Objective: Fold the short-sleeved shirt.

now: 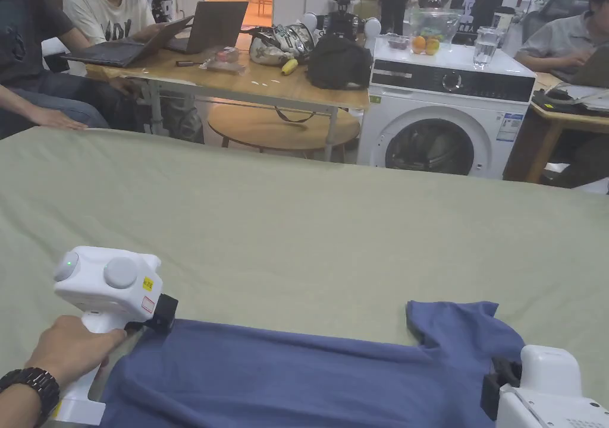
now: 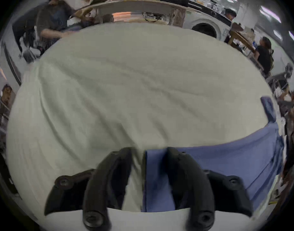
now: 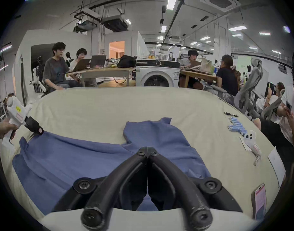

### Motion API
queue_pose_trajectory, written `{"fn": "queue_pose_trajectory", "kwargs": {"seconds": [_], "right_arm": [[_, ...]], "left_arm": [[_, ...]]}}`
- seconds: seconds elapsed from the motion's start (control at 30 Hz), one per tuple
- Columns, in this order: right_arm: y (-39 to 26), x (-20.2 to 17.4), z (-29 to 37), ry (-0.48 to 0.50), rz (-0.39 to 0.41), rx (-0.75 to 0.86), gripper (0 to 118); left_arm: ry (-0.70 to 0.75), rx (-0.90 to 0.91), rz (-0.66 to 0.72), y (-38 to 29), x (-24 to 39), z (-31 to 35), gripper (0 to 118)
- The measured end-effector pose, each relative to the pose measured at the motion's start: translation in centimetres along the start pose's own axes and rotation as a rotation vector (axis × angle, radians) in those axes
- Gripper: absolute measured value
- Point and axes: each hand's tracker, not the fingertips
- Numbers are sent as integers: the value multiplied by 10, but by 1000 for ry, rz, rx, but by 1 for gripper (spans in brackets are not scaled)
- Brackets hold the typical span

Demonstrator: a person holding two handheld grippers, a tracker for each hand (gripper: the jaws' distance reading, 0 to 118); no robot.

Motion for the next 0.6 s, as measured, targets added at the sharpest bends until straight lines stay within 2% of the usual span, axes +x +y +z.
{"fn": "queue_pose_trajectory", "kwargs": {"seconds": [0.03,0.1,0.13,0.23,0.27,0.3,0.33,0.37,0.4,0.53,0.6], "right_arm": [[1,2,0,-6,-5,-6,0],[6,10,-3,-17,-23,-22,0],[10,15,-5,-21,-29,-31,0],[29,34,-19,-58,-31,-101,1],[37,44,-27,-53,-40,-143,9],[46,55,-38,-37,-56,-177,23],[53,63,-48,-31,-66,-212,44],[60,72,-62,-27,-87,-247,55],[66,80,-78,-30,-90,-293,60],[79,100,-136,-3,-116,-409,60],[76,100,-168,5,-94,-494,60]], "left_arm": [[5,11,-28,-2,6,0,24],[8,24,-77,-3,13,1,5],[12,29,-73,-4,16,3,0],[-5,85,-47,-8,8,13,0],[-27,104,-16,-11,5,20,0],[-40,137,3,-14,3,28,0],[-42,172,18,-15,-1,32,0],[-72,175,47,-17,-4,38,0],[-111,204,67,-20,-6,45,0],[-86,256,38,-28,-3,62,0],[-88,267,40,-29,-2,63,0]]}}
